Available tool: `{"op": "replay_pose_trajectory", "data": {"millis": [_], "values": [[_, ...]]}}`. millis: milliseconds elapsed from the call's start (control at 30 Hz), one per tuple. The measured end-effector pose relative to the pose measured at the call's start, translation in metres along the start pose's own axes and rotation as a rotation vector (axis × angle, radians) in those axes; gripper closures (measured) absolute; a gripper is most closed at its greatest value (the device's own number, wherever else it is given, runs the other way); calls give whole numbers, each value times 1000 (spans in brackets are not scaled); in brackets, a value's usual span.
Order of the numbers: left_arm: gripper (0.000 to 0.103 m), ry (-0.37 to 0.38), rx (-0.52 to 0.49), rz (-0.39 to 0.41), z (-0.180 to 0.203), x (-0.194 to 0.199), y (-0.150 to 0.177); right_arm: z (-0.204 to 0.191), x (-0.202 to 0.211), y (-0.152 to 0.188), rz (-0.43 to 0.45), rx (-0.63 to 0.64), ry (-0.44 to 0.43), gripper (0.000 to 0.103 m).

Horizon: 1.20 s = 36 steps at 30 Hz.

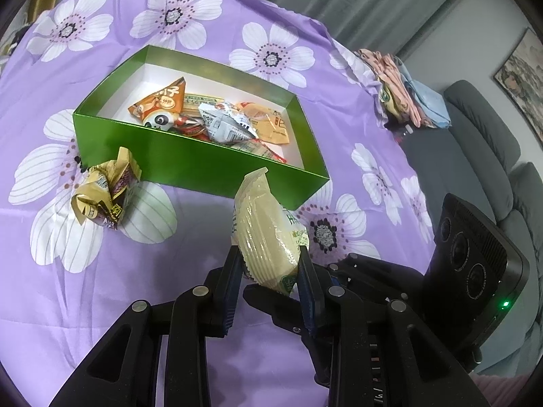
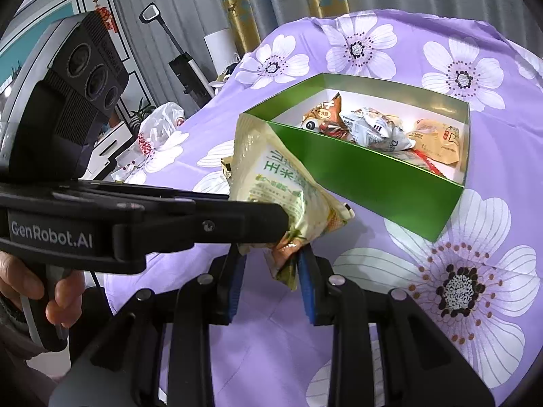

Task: Organize snacks
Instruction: 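Carry the rice-cracker packet over the green box with the right gripper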

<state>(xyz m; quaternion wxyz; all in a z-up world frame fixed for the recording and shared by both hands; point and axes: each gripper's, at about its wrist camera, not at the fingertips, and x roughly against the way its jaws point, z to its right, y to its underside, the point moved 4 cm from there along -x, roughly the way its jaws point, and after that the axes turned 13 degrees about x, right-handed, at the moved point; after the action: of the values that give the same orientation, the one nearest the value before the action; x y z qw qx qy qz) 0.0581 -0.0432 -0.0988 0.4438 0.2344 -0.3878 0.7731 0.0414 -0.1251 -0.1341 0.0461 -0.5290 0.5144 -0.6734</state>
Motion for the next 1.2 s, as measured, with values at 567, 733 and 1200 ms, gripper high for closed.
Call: {"op": "replay_pose_trajectory", "data": {"millis": [567,733,1200], "values": [[73,-11,-34,9,7,0,-4,3,8,-2,39,-5,14,73],[73,-14,-55,16,14,0,-6,7,12,-4,55,-8,21,73],[73,-14,-84,14,23,-3,-12,12,15,-7,73,-20,34,73]]}}
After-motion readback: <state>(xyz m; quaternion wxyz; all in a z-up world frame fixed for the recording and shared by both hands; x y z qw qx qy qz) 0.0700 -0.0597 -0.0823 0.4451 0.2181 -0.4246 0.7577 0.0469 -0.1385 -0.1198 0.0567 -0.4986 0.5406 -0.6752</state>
